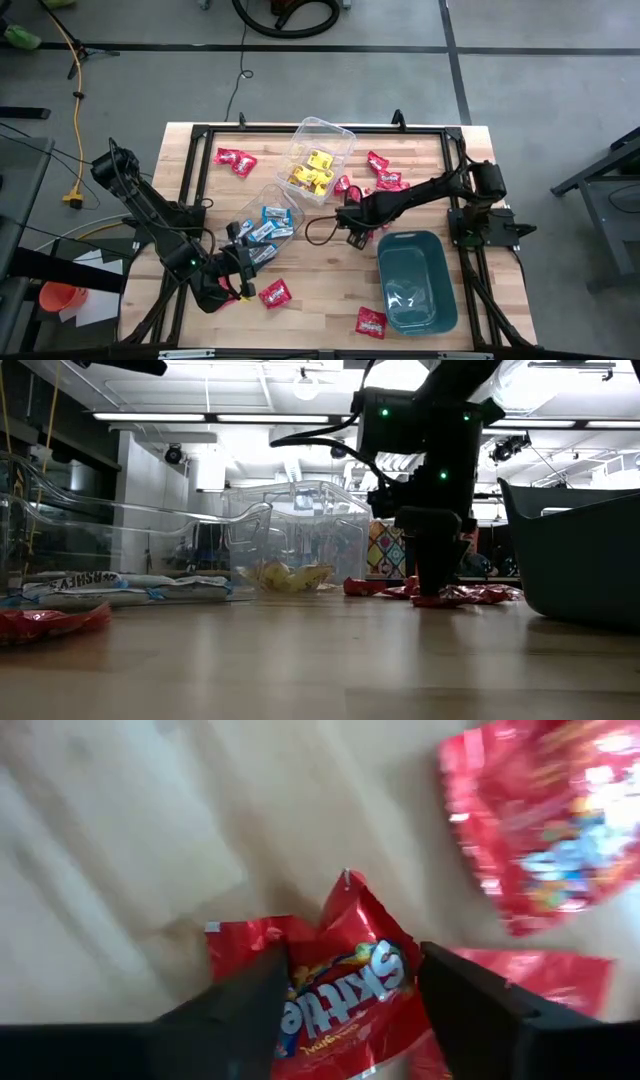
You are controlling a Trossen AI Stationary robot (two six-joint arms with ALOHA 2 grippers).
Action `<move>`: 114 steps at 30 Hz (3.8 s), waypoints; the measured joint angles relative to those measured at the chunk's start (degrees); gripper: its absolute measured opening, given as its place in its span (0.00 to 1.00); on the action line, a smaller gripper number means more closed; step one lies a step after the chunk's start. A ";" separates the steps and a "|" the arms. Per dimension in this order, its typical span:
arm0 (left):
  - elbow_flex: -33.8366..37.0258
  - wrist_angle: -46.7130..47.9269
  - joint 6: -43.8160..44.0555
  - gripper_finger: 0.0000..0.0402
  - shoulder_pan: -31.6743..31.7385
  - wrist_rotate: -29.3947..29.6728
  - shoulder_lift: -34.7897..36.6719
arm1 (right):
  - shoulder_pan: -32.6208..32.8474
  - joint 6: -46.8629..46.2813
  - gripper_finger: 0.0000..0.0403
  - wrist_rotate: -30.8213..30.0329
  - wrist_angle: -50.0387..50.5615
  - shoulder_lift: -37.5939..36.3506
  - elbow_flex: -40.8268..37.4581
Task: Sort candy
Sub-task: Put the red candy into the blue bin
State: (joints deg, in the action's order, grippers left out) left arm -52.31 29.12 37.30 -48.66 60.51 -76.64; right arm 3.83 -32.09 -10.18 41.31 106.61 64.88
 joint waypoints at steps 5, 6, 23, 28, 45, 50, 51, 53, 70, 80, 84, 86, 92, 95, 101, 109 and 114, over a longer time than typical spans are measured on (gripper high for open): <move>0.00 -0.66 -1.59 0.38 0.00 0.00 0.00 | 3.20 0.93 0.21 -10.10 5.18 -0.04 3.45; 0.00 -0.89 -2.03 0.38 0.00 0.00 0.00 | 4.12 1.77 0.12 -11.47 6.61 -0.07 5.06; 0.00 -4.55 -5.90 0.38 0.00 -2.15 0.00 | 18.58 9.88 0.01 -23.79 29.60 -0.31 41.11; 0.00 -5.68 -5.92 0.38 0.00 -2.97 0.02 | 23.94 10.34 0.01 -18.86 29.70 -0.31 40.94; -0.02 -8.06 -6.07 0.38 1.40 -2.64 0.04 | 39.92 -10.87 0.00 -18.45 30.29 -4.48 37.73; -0.02 -8.08 -7.14 0.38 1.49 -2.56 0.04 | 43.00 -14.29 0.00 -19.68 27.68 -5.14 37.72; -0.02 -8.08 -7.16 0.38 1.51 -2.43 0.04 | 43.37 -15.73 0.00 -19.59 27.55 -5.08 37.44; -0.02 -8.08 -7.17 0.38 1.62 -2.36 0.04 | 43.53 -20.96 0.00 -17.88 29.63 -4.98 35.45; -0.04 -10.13 -9.94 0.38 2.66 -2.93 0.04 | 40.50 -45.12 0.00 3.38 27.10 -16.73 4.25; -0.04 -10.15 -9.40 0.38 2.64 -3.03 0.04 | 33.42 -41.25 0.17 11.22 28.18 -17.36 4.92; -0.04 -10.13 -9.38 0.38 2.61 -3.35 0.04 | 31.38 -38.63 0.32 16.36 27.88 -17.36 5.27; -0.04 -10.09 -9.16 0.38 2.60 -3.79 0.04 | 30.63 -38.43 0.39 19.48 27.82 -17.36 5.27; -0.04 -10.09 -8.17 0.38 2.51 -4.83 0.04 | 28.77 -36.44 0.51 26.65 24.53 -17.36 5.27; -0.04 -10.35 -7.15 0.38 2.63 -4.83 0.04 | 28.79 -30.87 0.52 21.89 18.56 -17.36 5.27; -0.39 -17.32 -20.16 0.38 9.03 -10.00 0.68 | 26.03 -20.95 0.52 5.52 13.69 -17.32 6.10; -5.18 -21.98 -40.88 0.38 21.79 -35.04 4.85 | 25.55 -2.18 0.52 -23.09 19.19 -17.60 20.92; -4.15 -22.55 -49.29 0.38 31.75 -46.86 7.36 | 25.20 0.62 0.52 -41.15 29.14 -17.81 25.63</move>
State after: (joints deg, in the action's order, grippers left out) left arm -56.47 6.56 -11.99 -16.91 13.65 -69.28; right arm 29.03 -31.47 -51.34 70.45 88.80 90.51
